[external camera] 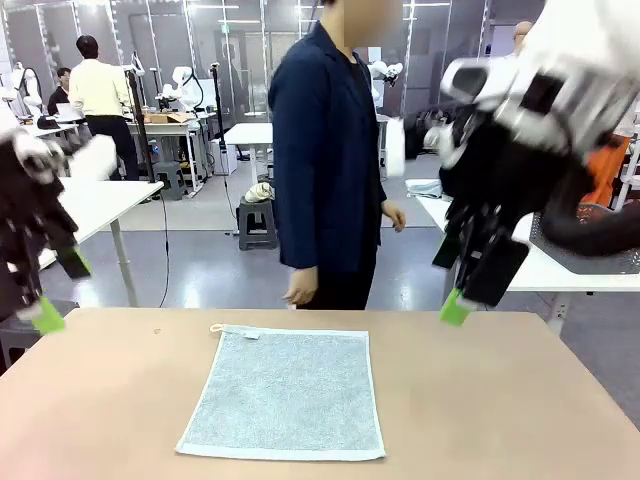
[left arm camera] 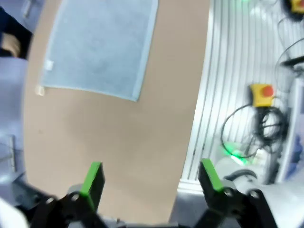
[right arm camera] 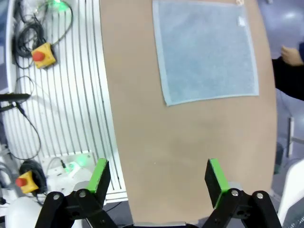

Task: Fold the towels and place them in the basket.
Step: When a person lays out a Towel with hook on the table, fold it in half twice.

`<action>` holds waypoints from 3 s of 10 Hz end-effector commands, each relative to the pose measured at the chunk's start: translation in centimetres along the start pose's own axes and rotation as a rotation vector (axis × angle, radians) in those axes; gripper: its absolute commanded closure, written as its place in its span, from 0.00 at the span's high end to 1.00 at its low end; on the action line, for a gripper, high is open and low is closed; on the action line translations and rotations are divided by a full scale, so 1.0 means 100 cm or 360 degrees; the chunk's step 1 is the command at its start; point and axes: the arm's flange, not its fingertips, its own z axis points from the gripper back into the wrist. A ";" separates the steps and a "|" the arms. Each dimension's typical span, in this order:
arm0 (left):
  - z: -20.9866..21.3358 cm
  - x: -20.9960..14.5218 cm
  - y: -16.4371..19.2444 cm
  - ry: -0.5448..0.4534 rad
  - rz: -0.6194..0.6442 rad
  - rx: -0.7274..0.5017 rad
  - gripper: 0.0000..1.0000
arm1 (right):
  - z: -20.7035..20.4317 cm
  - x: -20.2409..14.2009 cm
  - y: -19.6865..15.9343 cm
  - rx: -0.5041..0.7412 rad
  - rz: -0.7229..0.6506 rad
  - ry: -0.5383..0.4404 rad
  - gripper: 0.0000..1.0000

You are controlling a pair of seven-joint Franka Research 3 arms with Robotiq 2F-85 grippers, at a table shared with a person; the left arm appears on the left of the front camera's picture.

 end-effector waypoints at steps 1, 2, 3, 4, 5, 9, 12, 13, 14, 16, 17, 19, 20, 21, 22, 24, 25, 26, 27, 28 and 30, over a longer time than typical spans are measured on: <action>-0.036 -0.004 0.006 0.0081 -0.0074 0.0058 1.00 | -0.034 0.002 -0.009 -0.0055 0.0088 0.0051 1.00; -0.057 -0.006 0.005 0.0100 -0.0162 0.0068 1.00 | -0.056 0.003 -0.010 -0.0068 0.0130 0.0090 1.00; -0.073 -0.008 0.006 0.0122 -0.0230 0.0080 1.00 | -0.072 0.002 -0.011 -0.0045 0.0158 0.0115 1.00; -0.081 -0.008 0.006 0.0106 -0.0280 0.0112 1.00 | -0.083 0.001 -0.014 -0.0029 0.0172 0.0109 1.00; -0.082 -0.010 0.007 0.0090 -0.0263 0.0160 1.00 | -0.086 0.000 -0.016 -0.0030 0.0167 0.0103 1.00; -0.082 -0.005 0.003 0.0125 -0.0229 0.0081 1.00 | -0.085 0.001 -0.013 -0.0016 0.0122 0.0129 1.00; -0.095 0.014 -0.002 0.0230 -0.0229 0.0190 1.00 | -0.094 0.012 -0.010 -0.0048 0.0157 0.0206 1.00; -0.116 0.030 -0.002 0.0242 -0.0224 0.0213 1.00 | -0.106 0.019 -0.010 -0.0114 0.0148 0.0197 1.00; -0.135 0.040 -0.002 0.0295 -0.0213 0.0217 1.00 | -0.118 0.023 -0.011 -0.0159 0.0129 0.0224 1.00; -0.180 0.047 -0.003 0.0352 -0.0206 0.0166 1.00 | -0.156 0.021 -0.012 -0.0148 0.0097 0.0251 1.00; -0.207 0.045 -0.002 0.0387 -0.0184 0.0159 1.00 | -0.178 0.018 -0.014 -0.0112 0.0080 0.0275 1.00; -0.241 0.037 0.000 0.0371 -0.0202 0.0128 1.00 | -0.211 0.014 -0.015 -0.0035 0.0079 0.0305 1.00; -0.254 0.032 0.001 0.0337 -0.0233 0.0132 1.00 | -0.228 0.013 -0.017 0.0005 0.0085 0.0313 1.00; -0.269 0.026 0.005 0.0315 -0.0265 0.0145 1.00 | -0.248 0.014 -0.020 0.0038 0.0088 0.0341 1.00; -0.278 0.022 0.005 0.0311 -0.0272 0.0132 1.00 | -0.263 0.017 -0.020 0.0043 0.0087 0.0368 1.00; -0.294 0.016 0.008 0.0305 -0.0317 0.0090 1.00 | -0.285 0.019 -0.022 0.0059 0.0056 0.0355 1.00; -0.303 0.010 0.012 0.0323 -0.0326 0.0070 1.00 | -0.297 0.017 -0.026 0.0047 0.0040 0.0343 1.00; -0.308 0.004 0.013 0.0331 -0.0319 0.0062 1.00 | -0.303 0.015 -0.028 0.0040 0.0037 0.0328 1.00; -0.312 -0.001 0.012 0.0314 -0.0335 0.0050 1.00 | -0.308 0.014 -0.029 0.0053 0.0050 0.0320 1.00; -0.315 -0.003 0.011 0.0293 -0.0372 0.0034 1.00 | -0.312 0.013 -0.030 0.0067 0.0057 0.0328 1.00; -0.315 -0.003 0.011 0.0292 -0.0412 0.0054 1.00 | -0.315 0.014 -0.034 0.0052 0.0066 0.0361 1.00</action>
